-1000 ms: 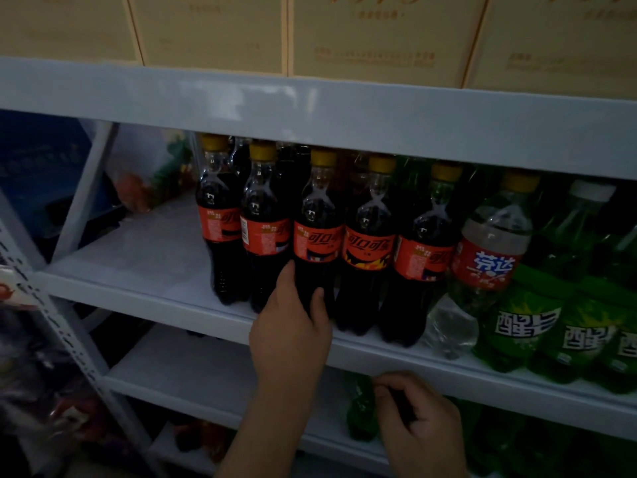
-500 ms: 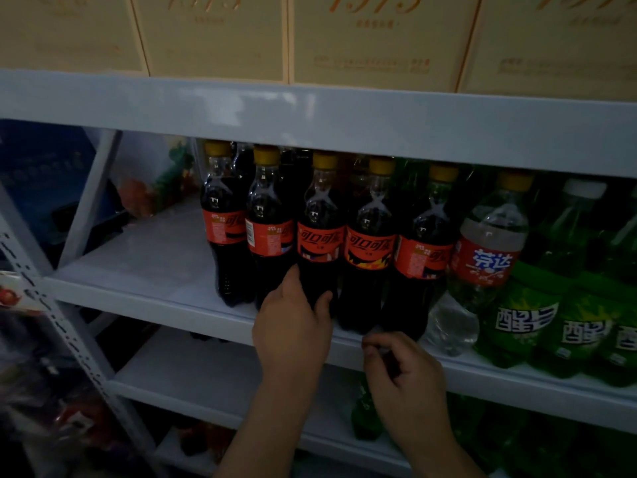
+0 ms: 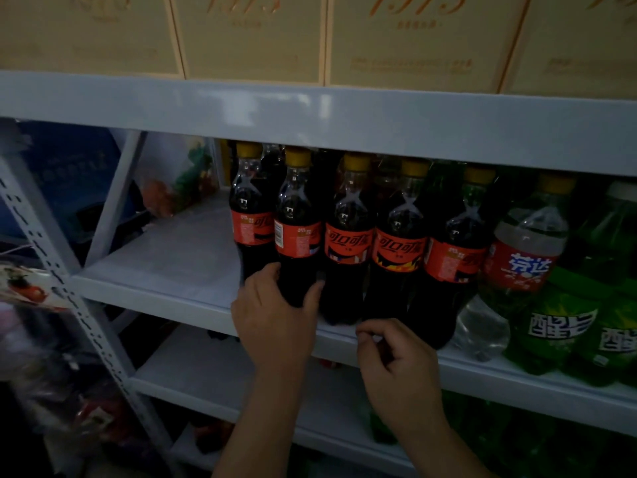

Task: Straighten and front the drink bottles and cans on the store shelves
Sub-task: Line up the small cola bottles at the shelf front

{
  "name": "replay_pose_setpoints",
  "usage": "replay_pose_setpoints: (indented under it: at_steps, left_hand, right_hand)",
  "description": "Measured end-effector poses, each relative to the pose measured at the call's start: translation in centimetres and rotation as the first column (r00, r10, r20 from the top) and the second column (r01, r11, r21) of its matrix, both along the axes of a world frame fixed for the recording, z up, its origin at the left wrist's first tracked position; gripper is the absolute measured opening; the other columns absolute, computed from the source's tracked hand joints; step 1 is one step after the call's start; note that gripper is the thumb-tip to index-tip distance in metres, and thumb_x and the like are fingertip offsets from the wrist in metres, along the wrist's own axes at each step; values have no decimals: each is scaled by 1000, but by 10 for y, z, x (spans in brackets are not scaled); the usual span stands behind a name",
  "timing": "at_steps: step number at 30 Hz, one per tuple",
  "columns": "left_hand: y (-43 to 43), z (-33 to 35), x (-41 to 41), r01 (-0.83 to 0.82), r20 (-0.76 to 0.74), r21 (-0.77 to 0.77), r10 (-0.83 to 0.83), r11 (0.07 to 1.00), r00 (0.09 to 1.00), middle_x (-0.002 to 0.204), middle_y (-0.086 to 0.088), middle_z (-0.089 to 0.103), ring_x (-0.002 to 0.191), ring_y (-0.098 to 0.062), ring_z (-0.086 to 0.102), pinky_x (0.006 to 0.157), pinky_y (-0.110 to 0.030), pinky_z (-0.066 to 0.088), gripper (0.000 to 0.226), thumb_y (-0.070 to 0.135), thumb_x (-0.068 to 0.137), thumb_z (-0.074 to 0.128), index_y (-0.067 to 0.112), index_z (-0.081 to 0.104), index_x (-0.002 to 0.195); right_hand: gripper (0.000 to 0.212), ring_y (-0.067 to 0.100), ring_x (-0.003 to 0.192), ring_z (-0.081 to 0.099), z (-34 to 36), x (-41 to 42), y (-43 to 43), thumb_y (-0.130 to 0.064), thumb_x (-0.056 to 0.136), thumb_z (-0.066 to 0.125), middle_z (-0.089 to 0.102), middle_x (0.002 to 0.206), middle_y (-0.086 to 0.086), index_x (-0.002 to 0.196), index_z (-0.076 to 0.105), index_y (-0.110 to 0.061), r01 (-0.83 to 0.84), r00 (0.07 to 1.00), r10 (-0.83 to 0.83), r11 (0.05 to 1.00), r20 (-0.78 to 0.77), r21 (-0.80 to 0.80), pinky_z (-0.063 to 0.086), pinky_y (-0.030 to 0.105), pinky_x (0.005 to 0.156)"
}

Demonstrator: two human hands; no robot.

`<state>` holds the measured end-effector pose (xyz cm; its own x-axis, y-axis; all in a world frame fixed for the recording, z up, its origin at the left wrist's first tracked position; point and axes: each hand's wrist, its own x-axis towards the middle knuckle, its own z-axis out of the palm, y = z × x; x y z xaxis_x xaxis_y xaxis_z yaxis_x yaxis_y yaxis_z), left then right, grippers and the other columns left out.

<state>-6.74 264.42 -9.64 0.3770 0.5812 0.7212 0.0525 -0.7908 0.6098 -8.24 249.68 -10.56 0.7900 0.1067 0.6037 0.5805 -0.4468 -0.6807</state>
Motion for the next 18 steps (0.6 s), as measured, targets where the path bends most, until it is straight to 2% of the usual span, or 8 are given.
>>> replay_pose_setpoints:
  at_steps: [2, 5, 8, 11, 13, 15, 18]
  left_hand:
    - [1, 3, 3, 24, -54, -54, -27, 998, 998, 95, -9, 64, 89, -28, 61, 76, -40, 48, 60, 42, 65, 82, 7, 61, 108]
    - [4, 5, 4, 93, -59, -181, -105, 979, 993, 100, -4, 64, 91, -22, 62, 76, -40, 51, 58, 42, 69, 79, 12, 59, 114]
    - [12, 3, 2, 207, -41, -247, -224, 947, 974, 90, 3, 64, 80, -11, 60, 67, -28, 47, 53, 40, 78, 73, 17, 54, 121]
    - [26, 2, 0, 324, -57, -196, -341, 925, 938, 70, 19, 55, 64, 3, 55, 56, -15, 40, 47, 32, 83, 69, 17, 52, 125]
    - [29, 3, -2, 329, -74, -96, -336, 940, 939, 71, 16, 60, 63, 0, 58, 56, -22, 45, 43, 27, 84, 68, 16, 55, 124]
    - [25, 1, -4, 229, -75, 13, -228, 973, 971, 82, -1, 70, 70, -18, 65, 58, -28, 47, 43, 27, 79, 72, 11, 61, 118]
    - [14, 1, -3, 121, -126, 51, -114, 991, 985, 96, -7, 70, 77, -25, 68, 57, -27, 48, 59, 40, 67, 81, 9, 63, 115]
  right_hand:
    - [8, 1, 66, 56, -2, -2, 6, -21, 81, 61, 60, 76, -17, 82, 68, -25, 3, 1000, -3, 1000, 15, 12, 41, 15, 56]
    - [10, -3, 66, 55, -7, -5, 9, -16, 78, 63, 61, 75, -18, 78, 68, -26, 8, 1000, -8, 1000, 29, 10, 39, 9, 58]
    - [11, -3, 62, 55, -9, -5, 11, -18, 78, 63, 61, 72, -17, 76, 66, -28, -2, 1000, 2, 1000, 23, 5, 37, 6, 55]
    - [10, -2, 61, 55, -10, -4, 13, -21, 79, 62, 61, 71, -16, 77, 66, -30, 1, 1000, -1, 1000, 20, -7, 38, 8, 54]
    - [12, 0, 62, 56, -12, -2, 14, -19, 82, 64, 61, 72, -15, 78, 66, -30, 2, 1000, -2, 1000, 5, -10, 40, 11, 54]
    - [18, 2, 62, 57, -14, -2, 16, -13, 82, 67, 61, 72, -13, 79, 66, -30, -7, 1000, 7, 1000, -7, -12, 41, 13, 53]
    - [21, 3, 63, 56, -17, -4, 19, -14, 82, 66, 60, 72, -14, 79, 64, -35, -23, 1000, 22, 1000, -14, -17, 39, 10, 54]
